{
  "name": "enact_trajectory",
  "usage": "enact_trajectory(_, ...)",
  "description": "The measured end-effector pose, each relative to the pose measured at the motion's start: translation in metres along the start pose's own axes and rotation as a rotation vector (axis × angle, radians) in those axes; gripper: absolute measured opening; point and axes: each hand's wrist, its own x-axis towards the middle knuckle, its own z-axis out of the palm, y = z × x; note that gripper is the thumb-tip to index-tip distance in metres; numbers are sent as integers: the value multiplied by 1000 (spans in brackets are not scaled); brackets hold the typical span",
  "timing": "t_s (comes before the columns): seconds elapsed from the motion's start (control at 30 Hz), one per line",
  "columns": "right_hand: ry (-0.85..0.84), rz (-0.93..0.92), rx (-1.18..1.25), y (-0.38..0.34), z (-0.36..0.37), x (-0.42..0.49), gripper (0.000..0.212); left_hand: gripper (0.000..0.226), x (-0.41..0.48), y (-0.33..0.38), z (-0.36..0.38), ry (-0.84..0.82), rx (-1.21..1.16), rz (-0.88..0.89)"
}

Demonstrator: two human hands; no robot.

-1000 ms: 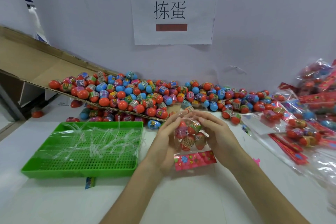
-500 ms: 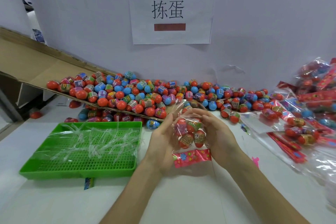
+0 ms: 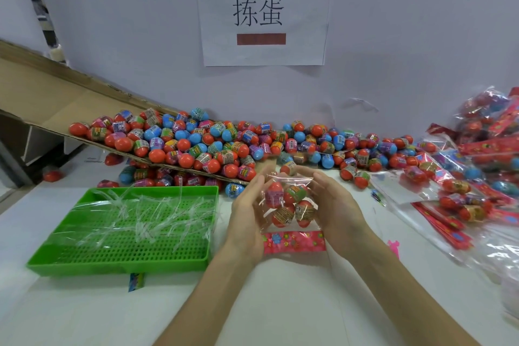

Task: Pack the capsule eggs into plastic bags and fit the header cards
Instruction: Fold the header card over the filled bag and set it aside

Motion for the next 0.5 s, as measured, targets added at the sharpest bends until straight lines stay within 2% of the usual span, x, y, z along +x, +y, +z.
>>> enact_trajectory(0.17, 8, -39, -65, 3, 0, 2, 35, 28, 3, -6, -1, 115, 73, 92)
enact_trajectory(0.33, 17, -3, -25, 3, -1, 4, 28, 25, 4, -7, -2, 159, 58, 113)
enact_trajectory(0.5, 161, 56, 15, 5, -3, 5, 13, 25, 5, -5, -4, 140, -10, 92)
